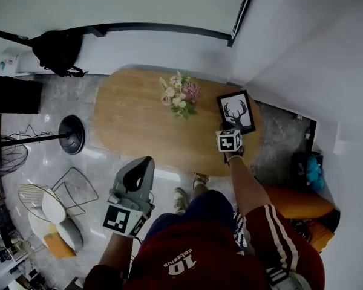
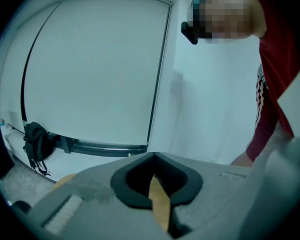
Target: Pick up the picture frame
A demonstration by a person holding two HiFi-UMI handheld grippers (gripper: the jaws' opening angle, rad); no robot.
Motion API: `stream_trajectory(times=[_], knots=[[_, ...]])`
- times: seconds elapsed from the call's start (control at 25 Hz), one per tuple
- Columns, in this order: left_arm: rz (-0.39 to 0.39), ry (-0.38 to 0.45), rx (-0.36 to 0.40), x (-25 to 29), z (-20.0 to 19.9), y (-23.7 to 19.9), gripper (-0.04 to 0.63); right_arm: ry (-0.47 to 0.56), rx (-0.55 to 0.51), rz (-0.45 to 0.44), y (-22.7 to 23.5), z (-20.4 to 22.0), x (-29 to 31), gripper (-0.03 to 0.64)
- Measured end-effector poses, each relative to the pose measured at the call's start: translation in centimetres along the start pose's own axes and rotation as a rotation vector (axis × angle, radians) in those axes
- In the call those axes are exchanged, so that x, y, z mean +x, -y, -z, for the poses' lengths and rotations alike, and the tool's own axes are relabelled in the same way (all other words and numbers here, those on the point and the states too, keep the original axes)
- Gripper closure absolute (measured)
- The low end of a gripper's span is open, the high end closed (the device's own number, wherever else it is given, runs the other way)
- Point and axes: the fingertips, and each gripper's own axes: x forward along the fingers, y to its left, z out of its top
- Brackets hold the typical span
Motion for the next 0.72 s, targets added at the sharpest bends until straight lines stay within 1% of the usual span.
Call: stream_trajectory(times=[0.12,0.2,0.32,0.4,0.6,0.72], knots=[[-0.019,-0.008,-0.026,-3.1,-0.3,0.0,0.598,0.031,0.041,-0.001,-0.8,-0.3,-4.6,0.554],[-0.037,0.009,-0.039,-5.5,-0.8,-0.3,0.598,0.057,0.052,-0.001,-1.9,-0.2,-7.8,0.554],[-0.051,0.103,-0.048,-9.1,-2.4,-0.8,0.598,0.097,0.054,0.010,-3.7,-0.2,-12.9,0.554],[-0.048,0.153,-0.015,-11.5,-2.9,-1.2,0.598,0.123,0.047,0.021,-4.7,-0.1,-16.5,0.554],[-0.054,0.240,0.019,-17.5,-4.5,-1.7,0.598,0.238,0.043,0.033,-7.2,-1.2,-24.9,0.554],[-0.061,0.278,0.006,-20.6,-4.5,-1.6,0.598,0.326,0.039,0.003,-9.3,-1.6,-30.2,0.554]])
